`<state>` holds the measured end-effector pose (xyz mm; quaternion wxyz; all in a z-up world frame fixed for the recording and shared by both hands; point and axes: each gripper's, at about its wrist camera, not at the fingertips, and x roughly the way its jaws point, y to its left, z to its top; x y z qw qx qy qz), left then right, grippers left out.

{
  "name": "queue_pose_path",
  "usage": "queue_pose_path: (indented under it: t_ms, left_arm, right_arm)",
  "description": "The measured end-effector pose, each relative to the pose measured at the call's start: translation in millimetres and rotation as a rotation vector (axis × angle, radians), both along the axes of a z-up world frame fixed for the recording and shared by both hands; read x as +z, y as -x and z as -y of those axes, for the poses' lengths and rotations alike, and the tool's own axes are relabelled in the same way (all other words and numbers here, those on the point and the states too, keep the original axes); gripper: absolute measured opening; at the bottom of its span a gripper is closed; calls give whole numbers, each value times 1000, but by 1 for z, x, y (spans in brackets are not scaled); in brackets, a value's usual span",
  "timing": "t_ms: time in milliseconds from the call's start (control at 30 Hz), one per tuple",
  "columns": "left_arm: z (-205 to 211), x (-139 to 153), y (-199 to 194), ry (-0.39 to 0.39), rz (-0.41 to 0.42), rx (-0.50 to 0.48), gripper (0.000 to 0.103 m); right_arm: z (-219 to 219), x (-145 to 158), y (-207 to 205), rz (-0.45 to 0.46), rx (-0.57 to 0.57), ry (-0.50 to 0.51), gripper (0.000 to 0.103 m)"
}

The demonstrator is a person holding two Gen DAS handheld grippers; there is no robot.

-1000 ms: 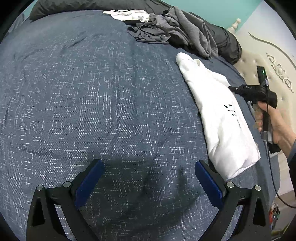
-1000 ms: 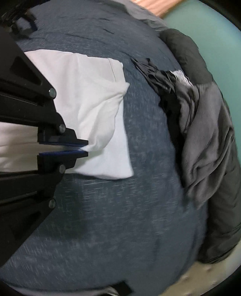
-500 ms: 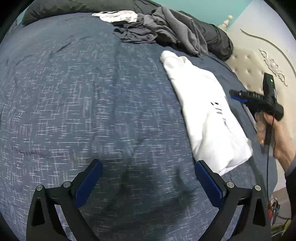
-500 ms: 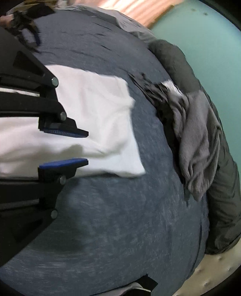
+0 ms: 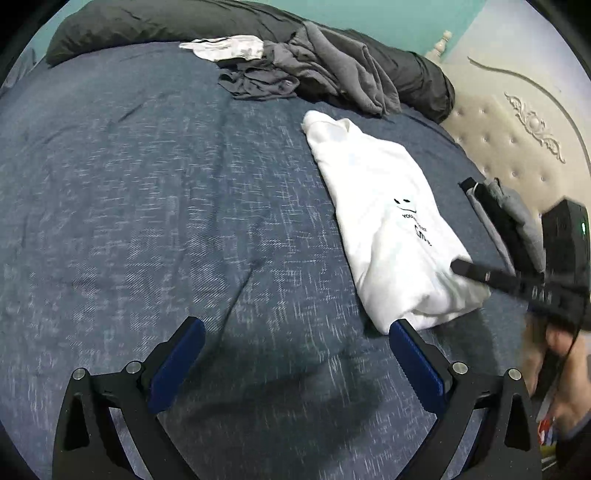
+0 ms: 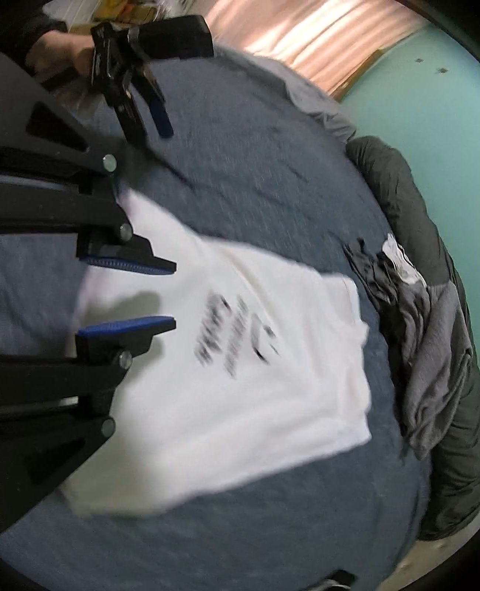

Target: Fold clothes

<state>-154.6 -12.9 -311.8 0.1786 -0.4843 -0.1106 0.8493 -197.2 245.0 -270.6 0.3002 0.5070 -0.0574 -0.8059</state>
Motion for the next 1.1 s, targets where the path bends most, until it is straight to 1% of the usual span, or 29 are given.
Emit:
queue_pose_path:
  t_ms: [33, 167, 233, 333, 367, 400, 433, 467, 633, 667, 700, 733, 767, 800, 900, 1067, 1100]
  left_arm:
    - [4, 2, -4, -4, -3, 6, 102]
    - [20, 10, -17, -22, -13, 28, 102]
    - [31, 14, -24, -30, -21, 45, 102]
    - [46, 20, -34, -35, -33, 67, 102]
    - [51, 21, -37, -34, -35, 74, 102]
    - [56, 21, -40, -33, -37, 80, 102]
    - [62, 21, -43, -33, -37, 87, 102]
    - [67, 21, -46, -35, -35, 95, 102]
    - [85, 22, -52, -48, -33, 129, 102]
    - [88, 23, -52, -50, -34, 134, 102]
    - [90, 24, -53, -54, -36, 138, 102]
    - [90, 24, -53, -55, -38, 140, 102]
    - [91, 25, -53, -57, -39, 141, 102]
    - [92, 25, -53, -59, -41, 143, 102]
    - [91, 26, -51, -61, -41, 141, 102]
    - [83, 25, -50, -57, -35, 126, 102]
    - [81, 25, -50, -57, -34, 123, 102]
  right_arm:
    - [6, 1, -8, 7, -1, 14, 22]
    - [33, -3, -42, 28, -9, 11, 22]
    - [42, -7, -50, 24, -36, -3, 22]
    - [52, -12, -56, 26, -71, 4, 23]
    - [55, -13, -57, 27, -81, 6, 25]
    - [59, -14, -57, 25, -88, -1, 30]
    - [64, -15, -57, 23, -94, -7, 38]
    - [69, -18, -55, 19, -102, -28, 41]
    - [83, -29, -50, 23, -138, -56, 41]
    - [84, -30, -49, 13, -145, -60, 41]
    - [84, -32, -48, 2, -151, -64, 36]
    - [84, -33, -47, -9, -157, -67, 21]
    - [82, -36, -46, -2, -159, -66, 18]
    - [78, -38, -46, 8, -159, -53, 10]
    - [73, -38, -56, 1, -134, -55, 7]
    - [73, -51, -70, 2, -85, -112, 6]
    - [73, -53, -70, 7, -87, -111, 6]
